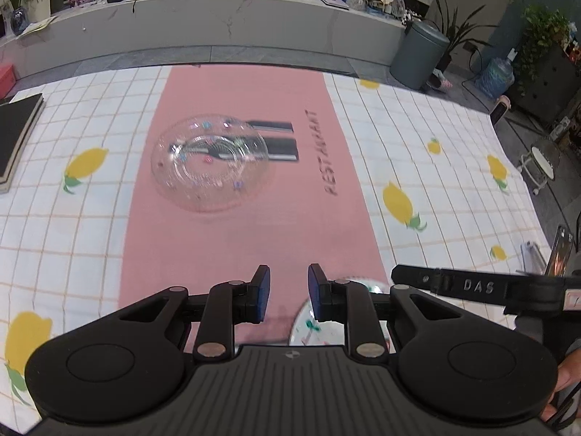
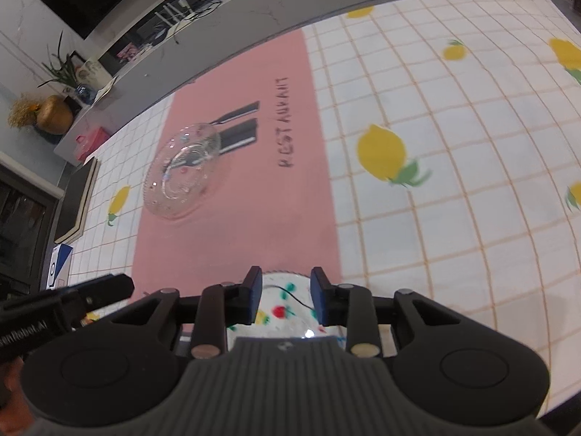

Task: Organize plates and bowls
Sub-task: 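Reach the left tool to the remaining glass plate rim and close on it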

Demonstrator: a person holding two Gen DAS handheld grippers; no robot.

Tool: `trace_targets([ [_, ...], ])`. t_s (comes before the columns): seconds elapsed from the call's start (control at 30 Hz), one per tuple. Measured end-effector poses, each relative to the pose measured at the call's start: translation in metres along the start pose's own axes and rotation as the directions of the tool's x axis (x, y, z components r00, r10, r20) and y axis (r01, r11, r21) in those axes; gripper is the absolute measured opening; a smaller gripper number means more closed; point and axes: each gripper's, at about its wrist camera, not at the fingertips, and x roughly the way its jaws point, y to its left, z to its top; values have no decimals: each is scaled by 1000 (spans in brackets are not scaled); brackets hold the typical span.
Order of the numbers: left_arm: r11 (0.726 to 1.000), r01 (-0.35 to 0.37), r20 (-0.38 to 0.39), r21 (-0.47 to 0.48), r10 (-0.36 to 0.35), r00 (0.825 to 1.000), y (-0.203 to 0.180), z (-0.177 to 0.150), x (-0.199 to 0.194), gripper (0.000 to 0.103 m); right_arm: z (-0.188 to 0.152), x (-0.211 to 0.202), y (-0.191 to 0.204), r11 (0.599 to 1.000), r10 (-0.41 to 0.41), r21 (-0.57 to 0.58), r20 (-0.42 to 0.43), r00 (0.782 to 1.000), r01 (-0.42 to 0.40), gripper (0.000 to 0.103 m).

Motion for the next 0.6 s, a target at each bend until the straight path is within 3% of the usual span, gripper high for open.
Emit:
trace_targets([
  [0.33, 1000, -21, -2, -3, 21, 1000, 37, 45, -1, 26, 30, 27, 31, 999, 14, -42, -36, 999, -16, 31],
  [0.6, 1000, -2, 9, -26, 2, 1000, 73, 77, 16, 39, 60, 57, 50, 999, 28, -33, -59, 998, -30, 37],
])
